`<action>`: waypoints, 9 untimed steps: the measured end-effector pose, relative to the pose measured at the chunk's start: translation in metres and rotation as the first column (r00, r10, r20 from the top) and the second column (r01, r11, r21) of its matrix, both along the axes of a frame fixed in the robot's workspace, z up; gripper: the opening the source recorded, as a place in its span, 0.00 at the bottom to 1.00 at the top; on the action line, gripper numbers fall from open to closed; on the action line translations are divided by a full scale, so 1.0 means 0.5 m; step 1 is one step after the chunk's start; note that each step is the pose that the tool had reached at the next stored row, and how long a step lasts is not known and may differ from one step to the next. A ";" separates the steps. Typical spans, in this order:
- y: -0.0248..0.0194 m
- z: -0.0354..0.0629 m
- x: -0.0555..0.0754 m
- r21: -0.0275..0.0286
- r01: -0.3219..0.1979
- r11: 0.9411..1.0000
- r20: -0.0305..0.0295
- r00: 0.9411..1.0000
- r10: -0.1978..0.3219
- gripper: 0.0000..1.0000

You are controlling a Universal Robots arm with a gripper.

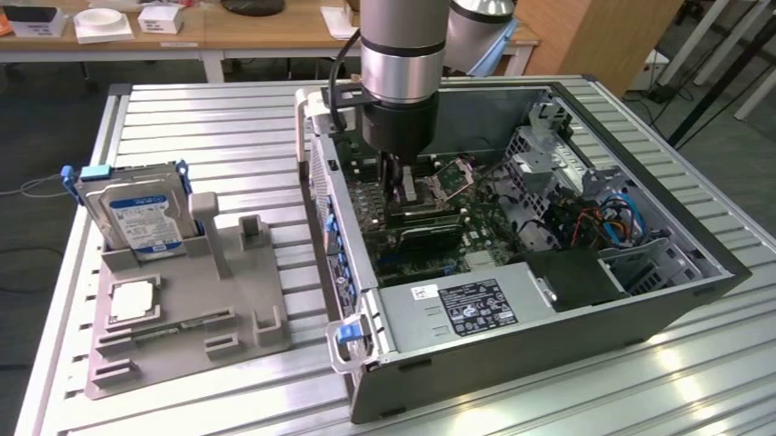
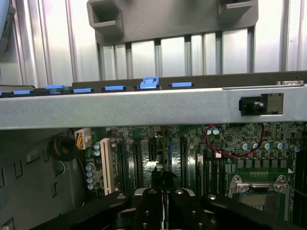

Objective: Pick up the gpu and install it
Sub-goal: 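Insert the gpu into the slot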

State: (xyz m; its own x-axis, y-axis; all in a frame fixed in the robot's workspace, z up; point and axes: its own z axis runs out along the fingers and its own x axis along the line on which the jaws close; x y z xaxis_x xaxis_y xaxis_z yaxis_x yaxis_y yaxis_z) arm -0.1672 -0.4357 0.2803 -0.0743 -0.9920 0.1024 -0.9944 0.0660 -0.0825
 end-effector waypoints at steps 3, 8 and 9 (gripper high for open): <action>0.0000 0.000 0.000 0.000 0.000 1.000 0.000 1.000 0.000 0.15; 0.0000 0.000 0.005 0.000 0.000 1.000 0.000 1.000 0.000 0.15; 0.0000 0.000 0.009 0.001 0.000 1.000 0.000 1.000 0.000 0.15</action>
State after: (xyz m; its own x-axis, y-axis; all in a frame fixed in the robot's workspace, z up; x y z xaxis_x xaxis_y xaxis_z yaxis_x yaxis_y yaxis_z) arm -0.1627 -0.4357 0.2804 -0.0747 -0.9920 0.1019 -0.9944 0.0664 -0.0824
